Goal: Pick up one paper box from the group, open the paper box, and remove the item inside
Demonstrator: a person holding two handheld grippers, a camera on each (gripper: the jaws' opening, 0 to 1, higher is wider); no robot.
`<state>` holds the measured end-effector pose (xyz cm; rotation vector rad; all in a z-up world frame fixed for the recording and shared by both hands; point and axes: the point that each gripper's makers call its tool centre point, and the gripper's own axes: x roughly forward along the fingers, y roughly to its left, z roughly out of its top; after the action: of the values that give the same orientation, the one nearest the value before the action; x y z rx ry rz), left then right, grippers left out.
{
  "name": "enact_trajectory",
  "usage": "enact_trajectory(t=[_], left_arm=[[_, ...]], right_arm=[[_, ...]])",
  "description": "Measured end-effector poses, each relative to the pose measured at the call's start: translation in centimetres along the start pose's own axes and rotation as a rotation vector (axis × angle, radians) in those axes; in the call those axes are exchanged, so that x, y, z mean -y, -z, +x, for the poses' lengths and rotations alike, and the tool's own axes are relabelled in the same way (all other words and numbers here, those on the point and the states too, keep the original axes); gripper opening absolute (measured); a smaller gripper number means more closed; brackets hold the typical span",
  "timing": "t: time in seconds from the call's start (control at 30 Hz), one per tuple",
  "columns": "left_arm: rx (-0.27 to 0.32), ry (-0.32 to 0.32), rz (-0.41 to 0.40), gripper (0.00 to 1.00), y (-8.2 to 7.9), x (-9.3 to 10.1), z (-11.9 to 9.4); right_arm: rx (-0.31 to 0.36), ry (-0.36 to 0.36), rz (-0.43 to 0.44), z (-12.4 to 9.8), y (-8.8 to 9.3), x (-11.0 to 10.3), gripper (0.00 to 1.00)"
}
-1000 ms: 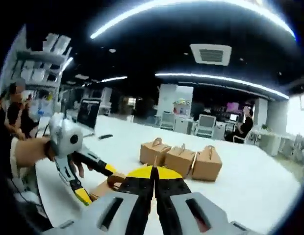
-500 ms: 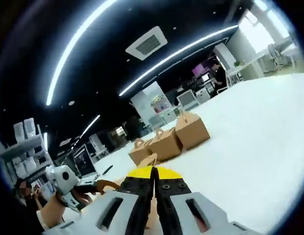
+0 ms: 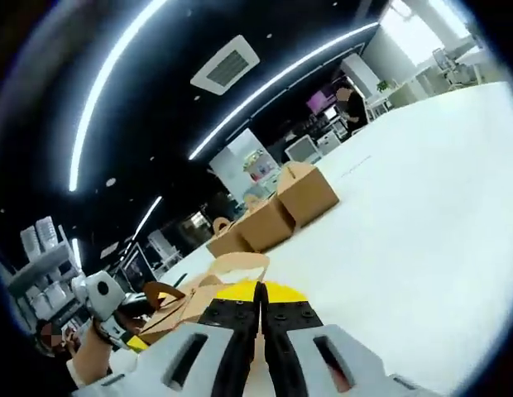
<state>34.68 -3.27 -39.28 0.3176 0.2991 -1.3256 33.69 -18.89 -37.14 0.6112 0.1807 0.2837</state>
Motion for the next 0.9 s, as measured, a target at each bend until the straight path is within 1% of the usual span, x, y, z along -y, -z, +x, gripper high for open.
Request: enact_trajectory(t=[0.1,0.17,0.27,0.3,0.37,0.4,0.5,0.6,0.67,0.73,0.8,0.9], left_arm=[[-0.008,0.013,0.015,0.67,0.0,0.0,-0.1],[-0.015,0.023,0.025,0.67,0.0,-0.2,-0.1],[-0.020,0.032,0.039,0.67,0.0,-0.4,-0.1],[-0.019,0.037,0.043,0.67,0.0,-0.5,-0.2],[-0.018,0.054,0.048,0.66,-0.1,-0.3,-0.3],[-0.019,0.059,0.052,0.66,0.0,-0.7,-0.3],[-0.020,0.083,0.066,0.65,-0.2,-1.0,-0.3],[-0.022,0.104,0.062,0.64,-0.1,-1.3,-0.3],[-0.018,0.114,0.049,0.64,-0.1,-1.6,-0.1],[-0.012,0.125,0.033,0.65,0.0,-1.8,-0.1],[-0.017,0.132,0.028,0.66,0.2,-1.5,-0.1],[-0.033,0.138,0.025,0.68,0.5,-0.9,-0.3]], right_arm=[[0.024,-0.014,-0.004,-0.3,-1.1,-0.9,0.03],[0.042,-0.031,-0.016,-0.5,-1.9,-1.9,0.03],[0.057,-0.051,-0.030,-0.6,-2.7,-3.2,0.03],[0.061,-0.053,-0.036,-0.3,-2.9,-3.2,0.03],[0.071,-0.050,-0.051,-0.5,-2.9,-3.5,0.03],[0.077,-0.046,-0.052,-0.6,-2.9,-3.6,0.03],[0.107,-0.031,-0.014,-1.0,-2.8,-3.2,0.03],[0.131,-0.022,0.003,-1.4,-2.6,-3.2,0.03],[0.147,-0.017,0.018,-1.6,-2.5,-3.1,0.03],[0.147,-0.014,0.024,-1.7,-2.4,-2.9,0.03],[0.147,-0.016,0.026,-1.8,-2.6,-2.8,0.03],[0.153,-0.028,0.000,-1.6,-2.9,-3.1,0.03]])
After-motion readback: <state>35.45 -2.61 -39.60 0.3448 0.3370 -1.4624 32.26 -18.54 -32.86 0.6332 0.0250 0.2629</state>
